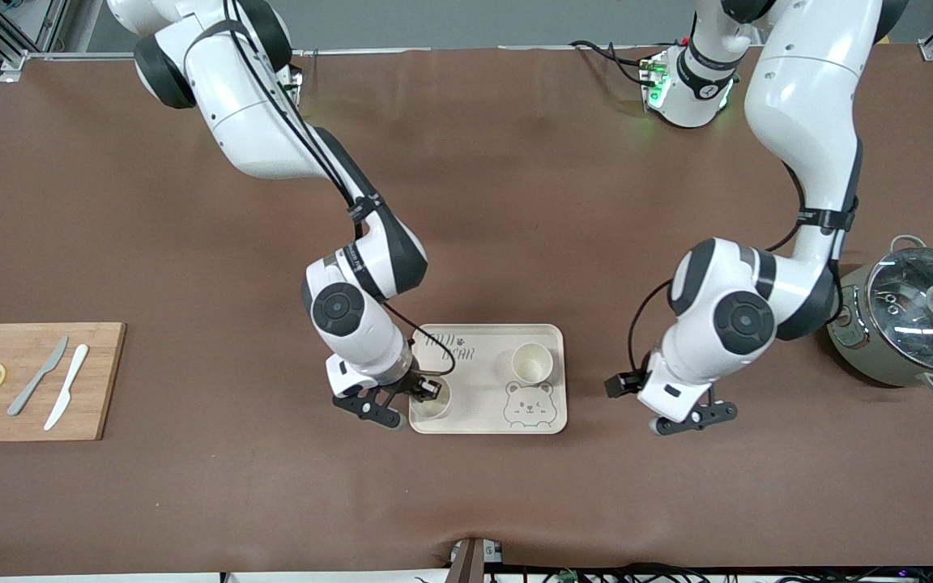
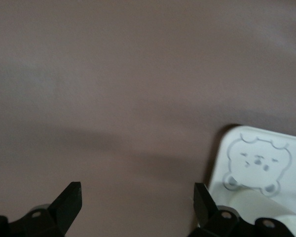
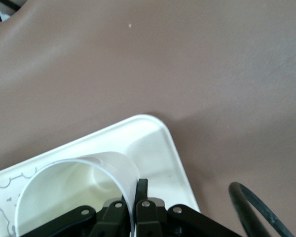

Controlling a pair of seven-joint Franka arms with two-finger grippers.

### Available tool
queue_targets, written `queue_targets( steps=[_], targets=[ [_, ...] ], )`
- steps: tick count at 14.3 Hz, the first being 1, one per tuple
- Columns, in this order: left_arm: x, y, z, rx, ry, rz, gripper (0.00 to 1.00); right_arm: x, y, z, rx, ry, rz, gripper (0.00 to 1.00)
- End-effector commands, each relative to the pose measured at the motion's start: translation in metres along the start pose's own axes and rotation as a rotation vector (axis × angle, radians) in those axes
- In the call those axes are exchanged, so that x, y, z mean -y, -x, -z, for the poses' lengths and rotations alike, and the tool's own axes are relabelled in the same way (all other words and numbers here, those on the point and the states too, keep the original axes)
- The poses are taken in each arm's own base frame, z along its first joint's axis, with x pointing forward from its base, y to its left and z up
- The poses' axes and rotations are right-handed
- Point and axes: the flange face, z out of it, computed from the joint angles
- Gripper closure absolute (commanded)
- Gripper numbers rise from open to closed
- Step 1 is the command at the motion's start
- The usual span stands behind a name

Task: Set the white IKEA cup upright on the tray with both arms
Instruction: 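Lower the cup onto the tray, open the right gripper while the left withdraws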

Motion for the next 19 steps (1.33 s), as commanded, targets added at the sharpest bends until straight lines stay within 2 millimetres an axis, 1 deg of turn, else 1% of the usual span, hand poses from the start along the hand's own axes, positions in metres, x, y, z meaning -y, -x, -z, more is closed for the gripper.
queue_targets(
  steps=[1,2,4,8,9,10,11,12,13,15,16,17,18,19],
  targets=[
    [0.022,-0.015,-0.009,-0.03,0.032,-0.036,0.0,0.017,0.017,0.0,-0.028,0.02,-0.009,1.0],
    [0.031,-0.02,-0.008,-0.039,0.034,-0.035,0.0,0.019,0.023,-0.004,-0.03,0.031,-0.014,1.0],
    [0.035,-0.023,-0.007,-0.042,0.03,-0.035,0.0,0.024,0.039,-0.011,-0.027,0.045,-0.001,1.0],
    [0.04,-0.027,0.015,-0.071,0.025,-0.025,0.0,0.016,0.043,-0.023,-0.052,0.094,0.013,1.0],
    [0.044,-0.028,0.018,-0.075,0.017,-0.026,0.0,0.016,0.044,-0.025,-0.057,0.091,0.018,1.0],
    [0.046,-0.029,0.03,-0.087,0.008,-0.032,0.0,0.015,0.045,-0.028,-0.059,0.09,0.021,1.0],
    [0.056,-0.031,0.046,-0.088,-0.012,-0.027,0.0,0.015,0.046,-0.03,-0.066,0.08,0.024,1.0],
    [0.072,-0.035,0.055,-0.075,-0.027,-0.014,0.0,0.014,0.047,-0.034,-0.068,0.078,0.026,1.0],
    [0.083,-0.037,0.064,-0.064,-0.024,-0.012,0.0,0.013,0.049,-0.038,-0.066,0.08,0.027,1.0],
    [0.085,-0.035,0.095,-0.072,0.0,-0.067,0.0,0.013,0.048,-0.037,-0.067,0.079,0.026,1.0],
    [0.083,-0.031,0.115,-0.085,-0.023,-0.106,0.0,0.012,0.049,-0.039,-0.066,0.08,0.026,1.0],
    [0.083,-0.027,0.128,-0.085,-0.055,-0.13,0.0,0.011,0.048,-0.039,-0.065,0.081,0.023,0.95],
    [0.086,-0.025,0.143,-0.095,-0.086,-0.157,0.0,0.011,0.046,-0.038,-0.064,0.079,0.02,0.21],
    [0.084,-0.023,0.157,-0.118,-0.114,-0.225,0.0,0.009,0.044,-0.038,-0.067,0.081,0.019,0.0]
  ],
)
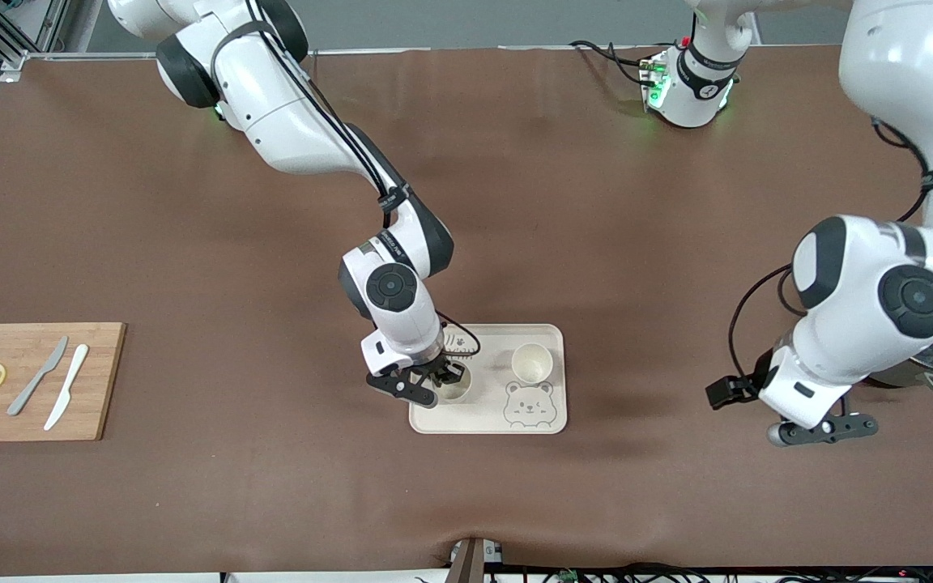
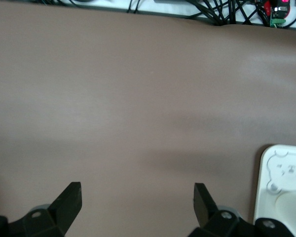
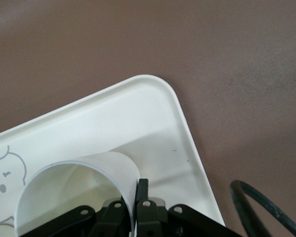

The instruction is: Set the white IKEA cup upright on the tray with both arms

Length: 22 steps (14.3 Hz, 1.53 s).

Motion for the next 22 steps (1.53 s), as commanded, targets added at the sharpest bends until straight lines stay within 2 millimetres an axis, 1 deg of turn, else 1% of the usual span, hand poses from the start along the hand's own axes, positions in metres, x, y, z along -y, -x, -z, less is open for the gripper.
queue_targets(
  steps=[1,3,4,5,6,7,8,9,10,12,13,14,15,16,17,18,19,20,21,22],
  targets=[
    [-0.007,0.012,0.043,-0.019,-0.056,-0.142,0.0,-0.004,-0.004,-0.001,-0.02,0.008,-0.009,0.0],
    [0.004,0.019,0.064,0.045,-0.064,-0.18,0.0,-0.005,-0.011,0.009,-0.023,0.006,-0.008,0.0],
    [0.006,0.019,0.08,0.058,-0.042,-0.188,0.0,-0.004,-0.014,0.017,-0.027,0.0,-0.008,0.0],
    [0.004,0.023,0.089,0.086,-0.037,-0.2,0.0,-0.006,-0.023,0.029,-0.034,-0.01,-0.018,0.0],
    [0.01,0.025,0.103,0.096,-0.047,-0.186,0.0,-0.008,-0.028,0.039,-0.024,0.004,-0.013,0.0],
    [0.018,0.026,0.109,0.111,-0.032,-0.161,0.0,-0.009,-0.027,0.049,-0.005,0.029,0.004,0.0],
    [0.021,0.028,0.119,0.111,0.001,-0.145,0.0,-0.007,-0.031,0.072,0.004,0.035,0.014,0.0],
    [0.023,0.033,0.136,0.106,0.007,-0.153,0.0,-0.006,-0.031,0.099,0.023,0.053,0.016,0.0],
    [0.023,0.04,0.147,0.123,-0.001,-0.162,0.0,-0.005,-0.031,0.132,0.04,0.065,0.013,0.0],
    [0.032,0.054,0.182,0.122,0.003,-0.155,0.0,-0.011,-0.032,0.218,0.071,0.073,0.016,0.0],
    [0.037,0.058,0.198,0.105,0.035,-0.142,0.0,-0.02,-0.032,0.266,0.094,0.08,0.025,0.0],
    [0.039,0.062,0.212,0.089,0.058,-0.134,0.0,-0.034,-0.031,0.315,0.132,0.078,0.026,0.0],
    [0.042,0.068,0.219,0.101,0.062,-0.141,0.0,-0.058,-0.036,0.363,0.164,0.069,0.011,0.0],
    [0.044,0.074,0.227,0.115,0.056,-0.167,0.0,-0.083,-0.038,0.401,0.181,0.073,-0.004,0.0],
    [0.046,0.08,0.234,0.125,0.054,-0.191,0.0,-0.107,-0.037,0.431,0.181,0.069,-0.012,0.0],
    [0.048,0.086,0.236,0.15,0.049,-0.209,0.0,-0.137,-0.036,0.451,0.178,0.069,0.012,0.0],
    [0.052,0.09,0.234,0.181,0.047,-0.208,0.0,-0.174,-0.04,0.464,0.178,0.067,0.065,0.0],
    [0.054,0.091,0.234,0.187,0.047,-0.208,0.0,-0.217,-0.051,0.476,0.174,0.057,0.122,0.0],
    [0.055,0.093,0.236,0.191,0.047,-0.208,0.0,-0.258,-0.063,0.482,0.177,0.056,0.18,0.0],
    [0.055,0.097,0.239,0.198,0.047,-0.209,0.0,-0.294,-0.075,0.486,0.171,0.069,0.232,0.0]
  ],
)
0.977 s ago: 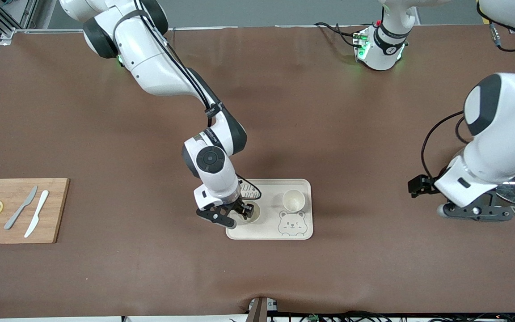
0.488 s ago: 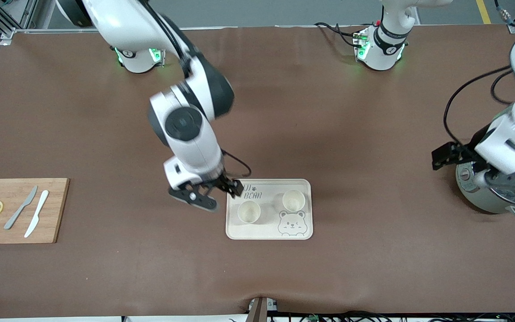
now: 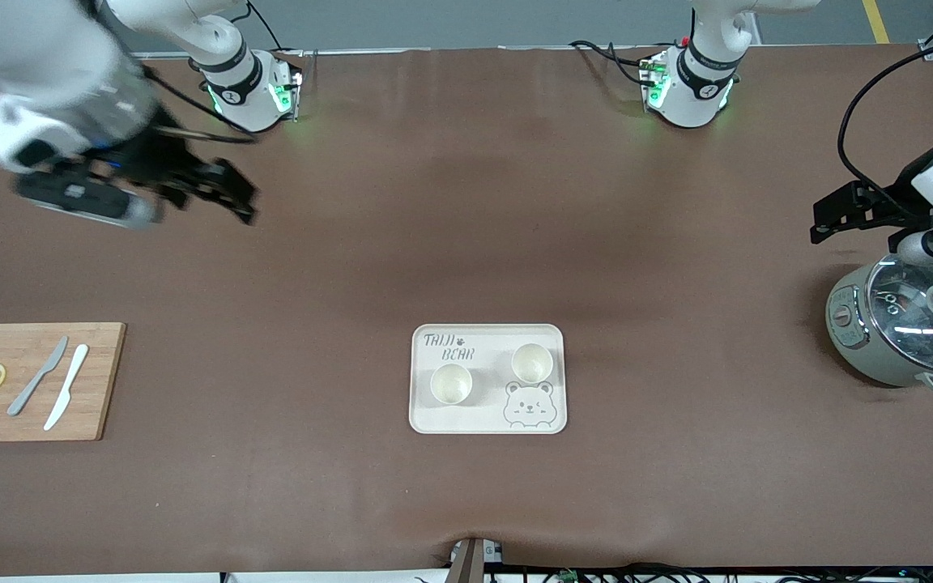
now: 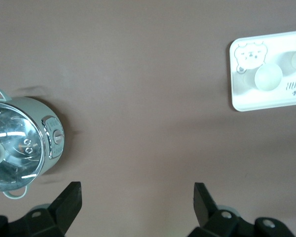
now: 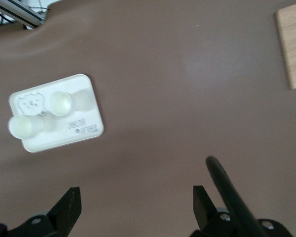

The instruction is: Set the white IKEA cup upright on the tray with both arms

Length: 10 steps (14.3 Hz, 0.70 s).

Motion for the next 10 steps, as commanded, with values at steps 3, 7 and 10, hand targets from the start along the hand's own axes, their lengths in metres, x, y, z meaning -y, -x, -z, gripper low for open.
queue_targets(
  steps=[3,7,10],
  targets=[
    [0.007,0.017,0.006,0.015,0.009,-0.015,0.0,-0.127,-0.015,-0.01,-0.01,0.103,0.134,0.0],
    [0.019,0.01,-0.001,-0.027,0.001,-0.038,0.0,-0.167,-0.039,-0.063,-0.041,0.105,0.2,0.0],
    [0.029,0.007,-0.004,-0.032,-0.015,-0.029,0.0,-0.169,-0.04,-0.062,-0.045,0.107,0.198,0.0]
  ],
)
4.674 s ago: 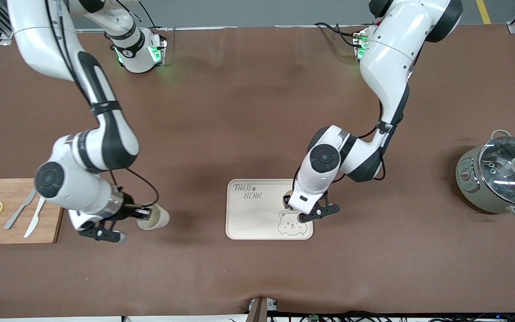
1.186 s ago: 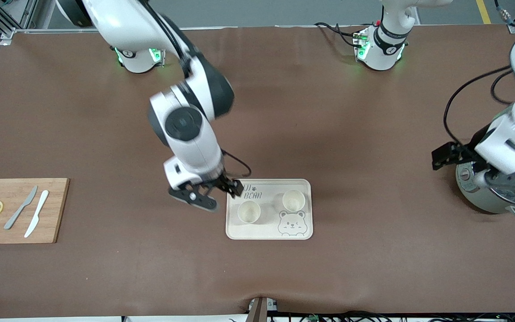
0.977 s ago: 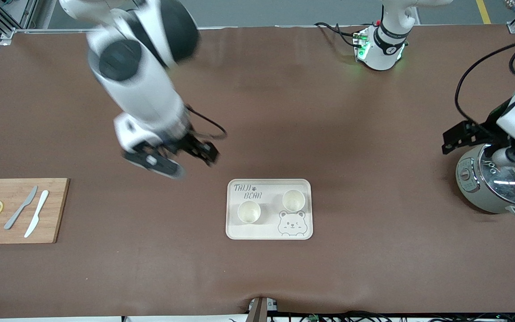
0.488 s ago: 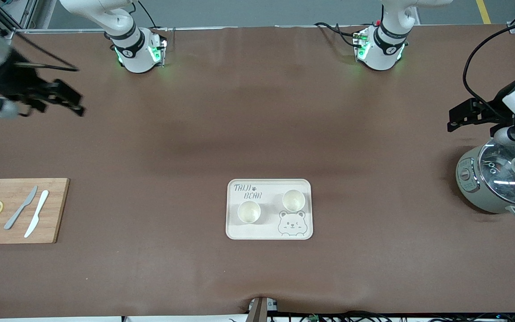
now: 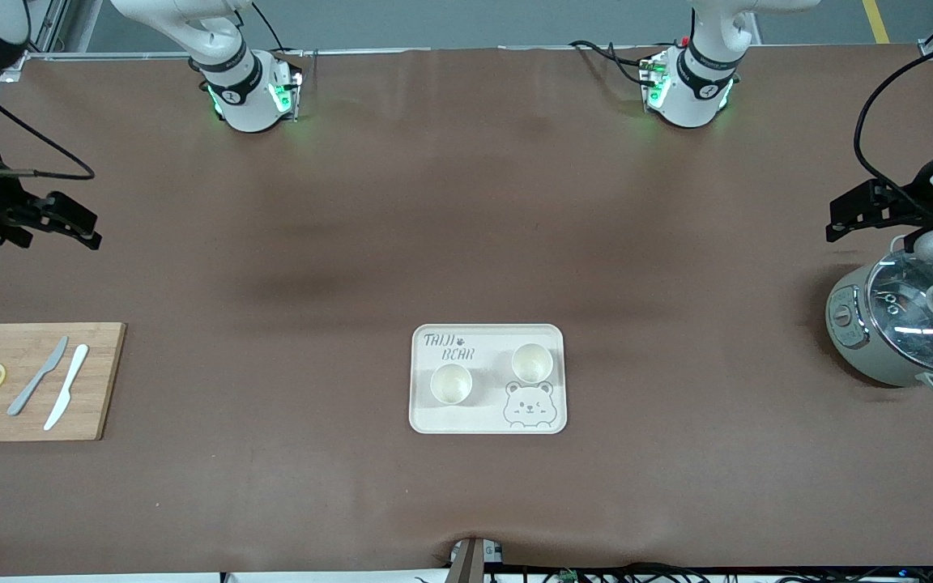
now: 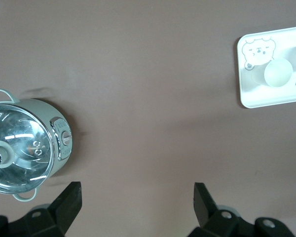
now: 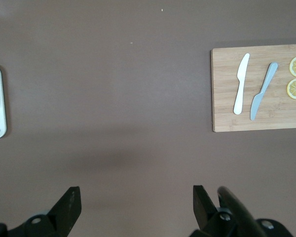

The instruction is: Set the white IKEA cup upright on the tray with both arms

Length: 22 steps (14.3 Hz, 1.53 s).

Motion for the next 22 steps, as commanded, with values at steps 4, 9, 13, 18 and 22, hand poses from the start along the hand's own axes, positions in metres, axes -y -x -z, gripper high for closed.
queue_targets(
  steps=[4,9,13,18,22],
  targets=[
    [0.006,0.003,0.001,-0.023,-0.01,-0.018,0.0,-0.018,0.002,0.02,-0.035,0.022,-0.001,0.0],
    [0.01,0.001,0.005,-0.045,-0.07,-0.051,0.0,-0.03,-0.009,0.051,-0.093,0.029,0.004,0.0],
    [0.01,0.001,0.004,-0.04,-0.089,-0.059,0.0,-0.059,-0.004,0.073,-0.095,0.036,-0.046,0.0],
    [0.008,0.001,0.002,-0.036,-0.088,-0.064,0.0,-0.058,-0.004,0.075,-0.099,0.039,-0.042,0.0],
    [0.012,-0.004,0.004,-0.067,-0.094,-0.078,0.0,-0.058,-0.005,0.076,-0.108,0.039,-0.042,0.0]
  ],
)
